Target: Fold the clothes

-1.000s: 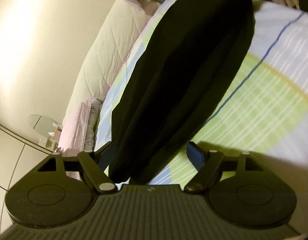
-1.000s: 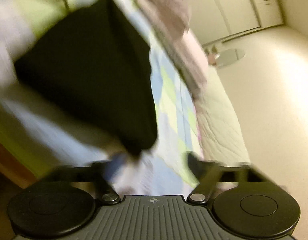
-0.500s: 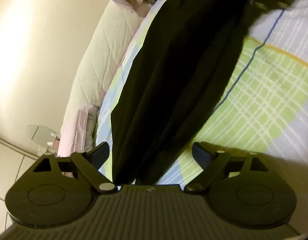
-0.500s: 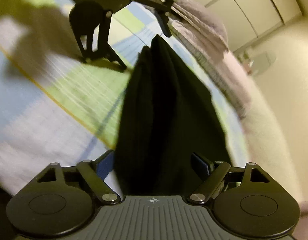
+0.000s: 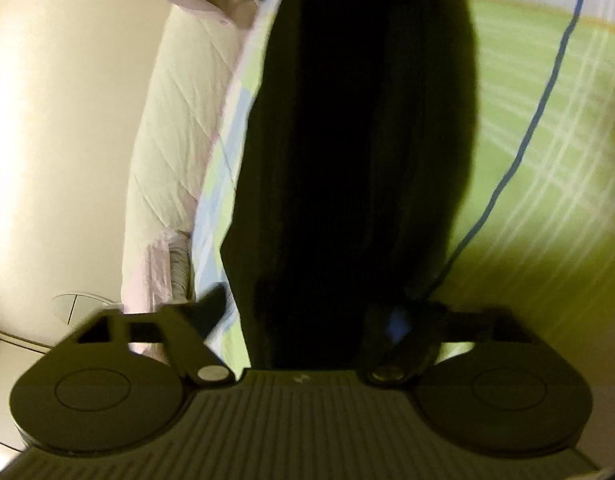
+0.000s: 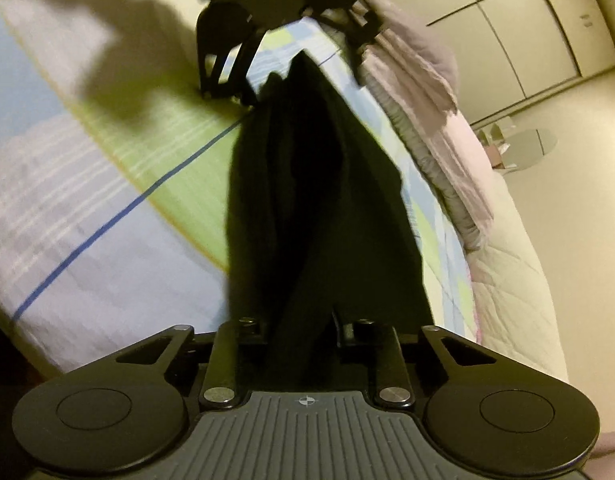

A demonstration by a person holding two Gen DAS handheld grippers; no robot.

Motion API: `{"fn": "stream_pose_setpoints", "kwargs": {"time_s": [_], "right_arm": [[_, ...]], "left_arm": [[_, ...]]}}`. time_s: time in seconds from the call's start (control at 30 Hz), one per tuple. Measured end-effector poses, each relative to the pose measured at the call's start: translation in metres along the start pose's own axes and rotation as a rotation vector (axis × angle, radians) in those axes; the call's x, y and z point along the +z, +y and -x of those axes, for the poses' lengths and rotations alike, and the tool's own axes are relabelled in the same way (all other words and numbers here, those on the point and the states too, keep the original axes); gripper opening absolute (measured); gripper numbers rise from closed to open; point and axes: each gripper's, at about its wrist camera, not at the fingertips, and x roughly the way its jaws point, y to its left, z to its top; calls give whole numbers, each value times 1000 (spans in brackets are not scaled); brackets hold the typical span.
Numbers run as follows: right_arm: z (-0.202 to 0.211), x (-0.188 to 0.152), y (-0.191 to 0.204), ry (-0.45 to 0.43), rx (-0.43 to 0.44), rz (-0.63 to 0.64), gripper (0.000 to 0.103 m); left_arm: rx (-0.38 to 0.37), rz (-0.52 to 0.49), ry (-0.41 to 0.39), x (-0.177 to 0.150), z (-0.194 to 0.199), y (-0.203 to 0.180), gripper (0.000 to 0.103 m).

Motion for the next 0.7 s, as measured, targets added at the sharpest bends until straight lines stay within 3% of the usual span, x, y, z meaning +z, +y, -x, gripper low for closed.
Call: {"fn": "stream_pose_setpoints", "kwargs": {"time_s": [0.1, 0.17, 0.43, 0.7], "right_arm": [[12, -1, -6, -15, -6, -6, 20], [15, 0, -7, -15, -7, 9, 20], [47, -2, -5, -102, 24, 67, 19], [74, 18, 44, -311, 145, 203, 19]], "left_arm": [[-22, -8, 31, 4, -3, -1, 26], [-14, 1, 47, 7, 4, 1, 21], [-34, 38, 137, 25, 110, -7, 17], [-72, 139, 361, 43, 238, -67, 16]]}}
